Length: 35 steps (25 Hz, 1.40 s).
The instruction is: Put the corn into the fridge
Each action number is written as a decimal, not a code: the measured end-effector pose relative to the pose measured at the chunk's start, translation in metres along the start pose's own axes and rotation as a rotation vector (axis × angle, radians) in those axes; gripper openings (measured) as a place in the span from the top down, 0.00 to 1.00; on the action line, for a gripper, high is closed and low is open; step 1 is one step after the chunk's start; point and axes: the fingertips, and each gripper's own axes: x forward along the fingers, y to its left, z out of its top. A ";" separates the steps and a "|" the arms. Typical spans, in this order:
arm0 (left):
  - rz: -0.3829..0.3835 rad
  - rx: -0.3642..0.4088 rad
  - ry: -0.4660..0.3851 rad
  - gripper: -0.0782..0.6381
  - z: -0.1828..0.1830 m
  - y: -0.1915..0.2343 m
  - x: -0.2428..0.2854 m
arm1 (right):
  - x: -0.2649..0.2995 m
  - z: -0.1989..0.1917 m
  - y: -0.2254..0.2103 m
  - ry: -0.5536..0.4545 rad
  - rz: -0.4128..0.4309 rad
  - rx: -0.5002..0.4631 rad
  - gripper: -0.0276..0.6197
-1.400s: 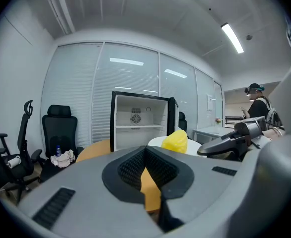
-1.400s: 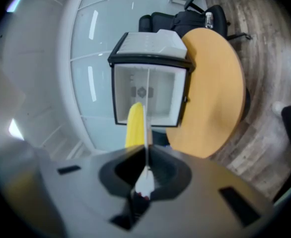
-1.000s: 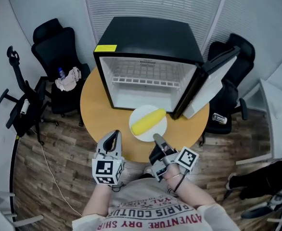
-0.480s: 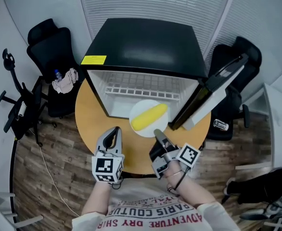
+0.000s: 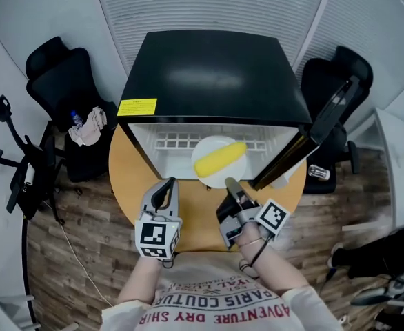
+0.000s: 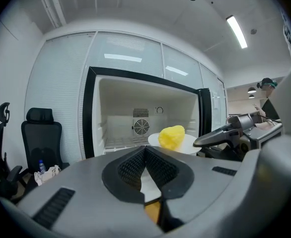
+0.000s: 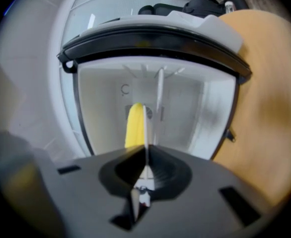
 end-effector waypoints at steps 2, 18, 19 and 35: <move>-0.019 0.001 0.006 0.85 -0.001 0.008 0.004 | 0.009 0.001 -0.002 -0.025 -0.007 0.011 0.90; -0.087 -0.009 0.038 0.85 -0.017 0.031 0.017 | 0.047 0.016 -0.016 -0.120 -0.065 0.015 0.90; -0.085 -0.012 0.038 0.85 -0.017 0.032 0.016 | 0.049 0.015 -0.016 -0.122 -0.064 0.020 0.90; -0.071 0.005 0.027 0.85 -0.008 0.033 0.022 | 0.078 0.018 -0.010 -0.221 -0.057 0.028 0.90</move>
